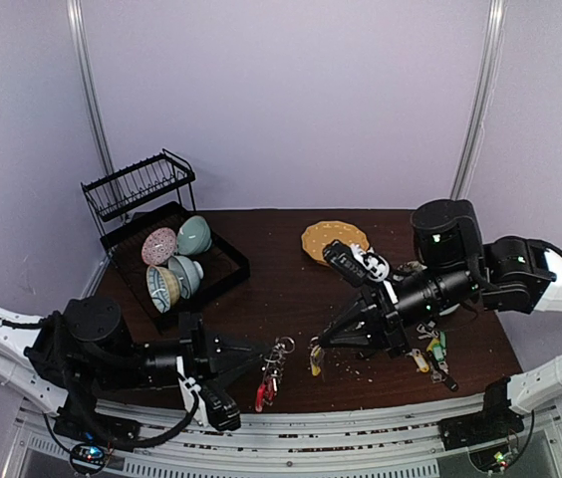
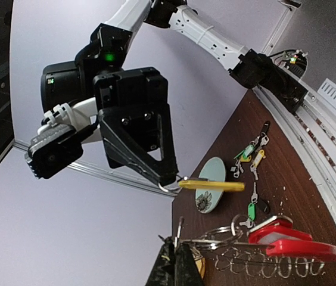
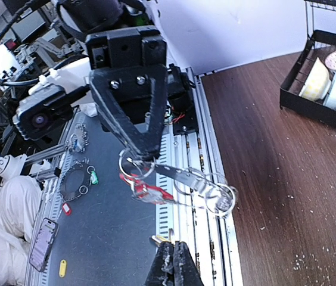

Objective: Put the keys on the keyring

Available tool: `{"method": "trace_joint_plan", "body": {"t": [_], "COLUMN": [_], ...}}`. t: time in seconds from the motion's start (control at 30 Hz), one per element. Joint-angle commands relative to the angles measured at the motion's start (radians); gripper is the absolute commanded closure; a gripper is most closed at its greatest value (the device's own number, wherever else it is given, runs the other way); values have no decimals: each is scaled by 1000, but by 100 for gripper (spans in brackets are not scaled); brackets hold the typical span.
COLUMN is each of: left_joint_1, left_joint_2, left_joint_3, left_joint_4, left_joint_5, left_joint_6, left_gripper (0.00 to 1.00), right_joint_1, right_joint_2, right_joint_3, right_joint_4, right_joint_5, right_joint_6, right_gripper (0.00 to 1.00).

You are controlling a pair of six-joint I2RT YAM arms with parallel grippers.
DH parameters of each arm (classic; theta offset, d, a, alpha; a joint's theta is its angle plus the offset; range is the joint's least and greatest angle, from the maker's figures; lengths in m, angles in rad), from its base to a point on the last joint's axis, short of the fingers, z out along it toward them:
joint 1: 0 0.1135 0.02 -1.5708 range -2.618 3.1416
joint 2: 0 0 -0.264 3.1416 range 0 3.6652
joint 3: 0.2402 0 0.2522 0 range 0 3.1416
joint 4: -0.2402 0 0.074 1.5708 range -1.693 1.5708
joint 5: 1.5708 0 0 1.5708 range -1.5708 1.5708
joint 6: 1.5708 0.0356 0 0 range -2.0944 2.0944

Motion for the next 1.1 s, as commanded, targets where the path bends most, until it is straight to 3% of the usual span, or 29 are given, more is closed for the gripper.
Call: {"method": "trace_joint_plan", "body": {"t": [0.0, 0.4, 0.57, 0.7, 0.93, 1.07], "left_joint_1": [-4, -3, -3, 7, 25, 41], "left_joint_2": [10, 18, 23, 65, 52, 11], "left_joint_3": [52, 58, 85, 134, 91, 58], "left_joint_4": [43, 95, 68, 29, 92, 123], "left_joint_5": [47, 66, 58, -52, -148, -142], "left_joint_6": [1, -88, -149, -296, -497, -526], "left_gripper": [100, 100, 100, 100, 100, 100], "right_joint_1": [2, 2, 6, 8, -5, -19], "right_joint_2": [-9, -31, -25, -27, -41, -25], "right_joint_3": [26, 32, 56, 73, -97, -247], "right_joint_4": [31, 78, 26, 8, 34, 172], "right_joint_5": [-70, -161, -95, -11, 120, 131], "right_joint_6": [-39, -24, -52, -86, -87, 15], "right_gripper": [100, 100, 100, 100, 100, 100]}}
